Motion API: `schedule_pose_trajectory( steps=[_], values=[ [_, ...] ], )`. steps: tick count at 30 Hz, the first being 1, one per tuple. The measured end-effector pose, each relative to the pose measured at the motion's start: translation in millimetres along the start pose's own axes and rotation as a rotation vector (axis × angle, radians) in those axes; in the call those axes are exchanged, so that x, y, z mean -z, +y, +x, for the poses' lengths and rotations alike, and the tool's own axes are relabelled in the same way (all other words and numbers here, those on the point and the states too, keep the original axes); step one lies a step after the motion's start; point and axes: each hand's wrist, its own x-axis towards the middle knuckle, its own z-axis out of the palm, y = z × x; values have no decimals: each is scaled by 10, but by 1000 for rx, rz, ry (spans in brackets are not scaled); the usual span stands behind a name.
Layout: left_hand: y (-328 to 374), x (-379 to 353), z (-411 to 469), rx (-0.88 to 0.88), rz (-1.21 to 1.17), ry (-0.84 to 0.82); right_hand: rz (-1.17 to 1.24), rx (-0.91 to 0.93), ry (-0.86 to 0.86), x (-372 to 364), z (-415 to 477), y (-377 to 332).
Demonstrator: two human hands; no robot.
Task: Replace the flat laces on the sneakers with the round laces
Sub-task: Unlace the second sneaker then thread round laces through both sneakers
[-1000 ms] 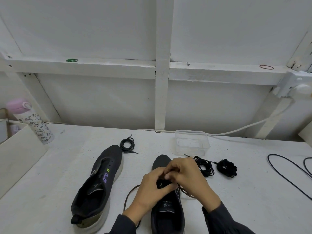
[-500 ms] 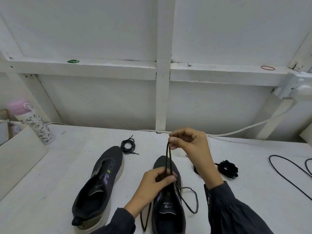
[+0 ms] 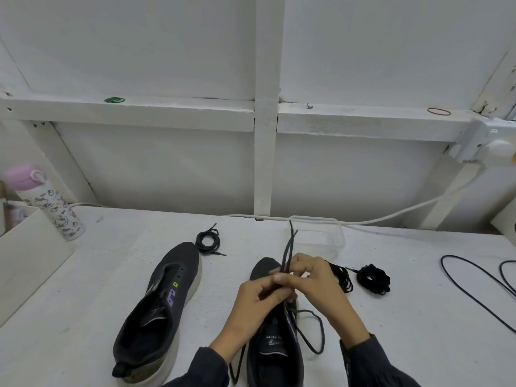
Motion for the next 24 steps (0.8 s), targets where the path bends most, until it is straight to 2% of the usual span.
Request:
schedule_pose_trajectory(
  steps=[3,5,8,12,15,18,21,24],
  values=[
    [-62,0,-29,7,24,13,-73,20,68,-29,42,-16],
    [-80,-19,-48,16,36,14,-34,30,78,-26,73,-80],
    [-82,-45,-50,35,27,11,91,102,125,21,164,-301],
    [-93,-50,-67,57,7,11,373,225,286,196,369,-741],
    [-79,-44,-69,65,-39,4,459,226,333,308,548,-841],
    [-66,-33,-50,63,-83,12,357,112,222,274,630,-663],
    [-58,-41,-35,63,-104,33,10,-131,86,275,569,-305],
    [-56,-54,-22,61,-106,46,-285,-347,-139,341,384,-62]
  ],
)
